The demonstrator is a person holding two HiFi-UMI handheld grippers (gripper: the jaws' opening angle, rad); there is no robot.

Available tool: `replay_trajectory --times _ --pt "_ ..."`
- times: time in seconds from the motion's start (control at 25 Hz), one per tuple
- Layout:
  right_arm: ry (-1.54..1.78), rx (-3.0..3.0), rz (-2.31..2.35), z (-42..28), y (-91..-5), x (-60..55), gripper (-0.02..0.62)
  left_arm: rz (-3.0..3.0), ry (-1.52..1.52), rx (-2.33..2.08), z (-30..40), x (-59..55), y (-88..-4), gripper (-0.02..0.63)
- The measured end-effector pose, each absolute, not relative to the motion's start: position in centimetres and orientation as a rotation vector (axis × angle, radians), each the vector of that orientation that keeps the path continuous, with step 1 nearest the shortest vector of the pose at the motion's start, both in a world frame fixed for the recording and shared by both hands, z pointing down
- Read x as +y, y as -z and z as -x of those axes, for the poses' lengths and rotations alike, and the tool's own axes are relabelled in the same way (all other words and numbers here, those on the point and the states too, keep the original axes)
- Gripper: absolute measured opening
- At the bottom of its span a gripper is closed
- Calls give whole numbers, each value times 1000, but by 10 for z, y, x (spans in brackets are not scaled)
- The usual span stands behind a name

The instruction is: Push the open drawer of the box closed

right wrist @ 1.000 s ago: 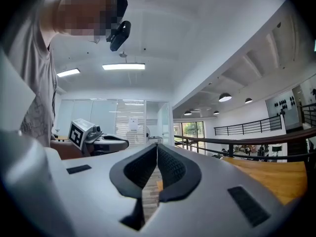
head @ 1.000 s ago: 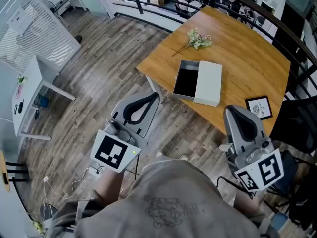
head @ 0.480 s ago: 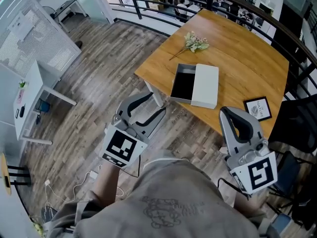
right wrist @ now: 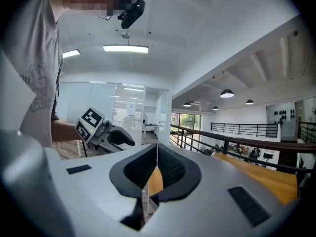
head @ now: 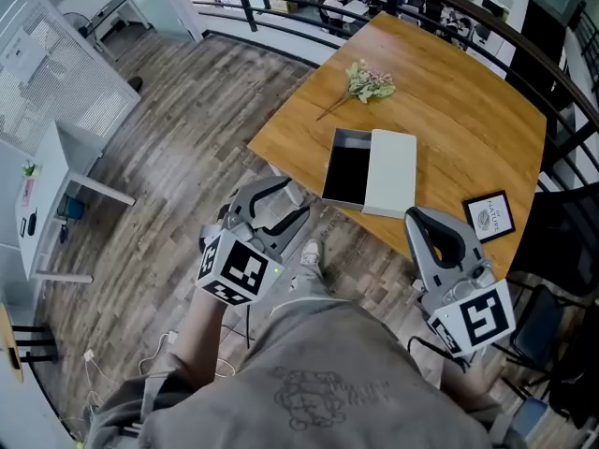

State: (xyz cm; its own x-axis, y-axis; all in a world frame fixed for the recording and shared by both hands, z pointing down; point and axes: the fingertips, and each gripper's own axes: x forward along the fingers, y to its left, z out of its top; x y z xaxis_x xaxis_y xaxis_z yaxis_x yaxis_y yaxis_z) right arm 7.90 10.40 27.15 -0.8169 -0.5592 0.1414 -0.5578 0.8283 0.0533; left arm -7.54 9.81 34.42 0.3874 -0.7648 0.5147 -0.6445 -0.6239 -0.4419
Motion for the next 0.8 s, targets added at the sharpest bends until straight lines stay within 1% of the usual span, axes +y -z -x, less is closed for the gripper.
replay_trajectory --times 0.36,0.6,0.8 --pt "-111 -2751 -960 -45 -293 23 34 2602 1200 1109 110 25 -400 223" --pt "-182 -2716 -993 -19 -298 -20 34 2639 1405 962 122 -6 -469 229" --pt "-217 -2640 -1047 -10 -309 -47 34 2662 1560 801 125 -23 -529 229"
